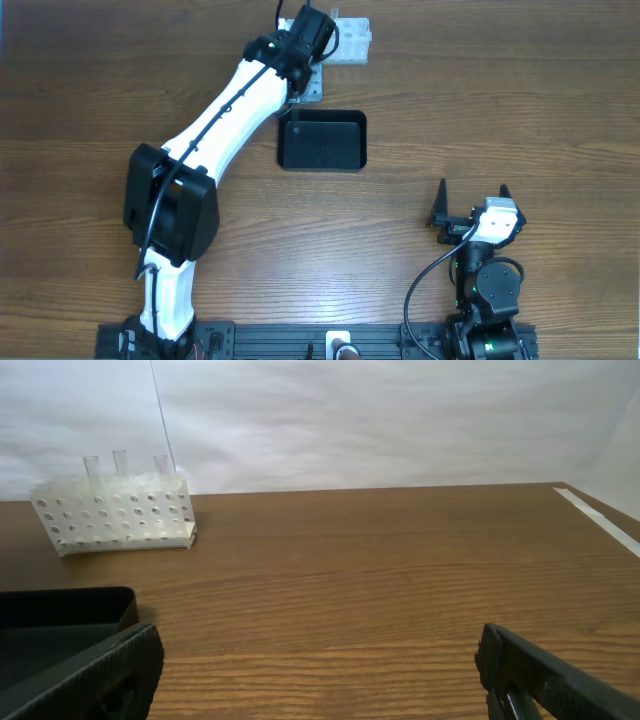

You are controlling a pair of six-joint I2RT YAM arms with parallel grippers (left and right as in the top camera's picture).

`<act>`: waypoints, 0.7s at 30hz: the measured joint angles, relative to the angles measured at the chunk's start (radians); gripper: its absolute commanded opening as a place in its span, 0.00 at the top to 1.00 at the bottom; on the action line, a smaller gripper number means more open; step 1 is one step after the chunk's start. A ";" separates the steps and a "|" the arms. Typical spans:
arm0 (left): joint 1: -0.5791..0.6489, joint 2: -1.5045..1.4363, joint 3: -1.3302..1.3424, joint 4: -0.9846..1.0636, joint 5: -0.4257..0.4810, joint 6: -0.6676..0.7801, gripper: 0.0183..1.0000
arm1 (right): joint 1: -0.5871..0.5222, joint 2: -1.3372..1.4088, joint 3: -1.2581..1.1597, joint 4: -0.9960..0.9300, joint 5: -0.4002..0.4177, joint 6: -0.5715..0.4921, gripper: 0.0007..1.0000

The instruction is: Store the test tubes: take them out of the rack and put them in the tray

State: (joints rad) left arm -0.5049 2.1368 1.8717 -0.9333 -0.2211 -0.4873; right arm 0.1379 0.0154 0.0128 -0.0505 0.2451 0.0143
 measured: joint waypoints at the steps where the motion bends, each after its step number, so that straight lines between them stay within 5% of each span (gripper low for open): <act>1: 0.000 0.003 0.000 -0.009 0.000 -0.004 0.85 | 0.000 0.000 0.000 0.000 0.000 -0.001 0.01; 13: 0.000 0.064 -0.001 -0.072 0.027 -0.008 0.84 | 0.000 0.000 0.000 0.000 0.000 0.000 0.01; 21: 0.000 0.064 -0.002 -0.107 0.058 -0.010 0.73 | 0.000 0.000 0.000 0.000 0.000 -0.001 0.01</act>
State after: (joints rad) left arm -0.5049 2.2013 1.8698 -1.0401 -0.1635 -0.4969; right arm 0.1379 0.0154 0.0128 -0.0505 0.2455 0.0132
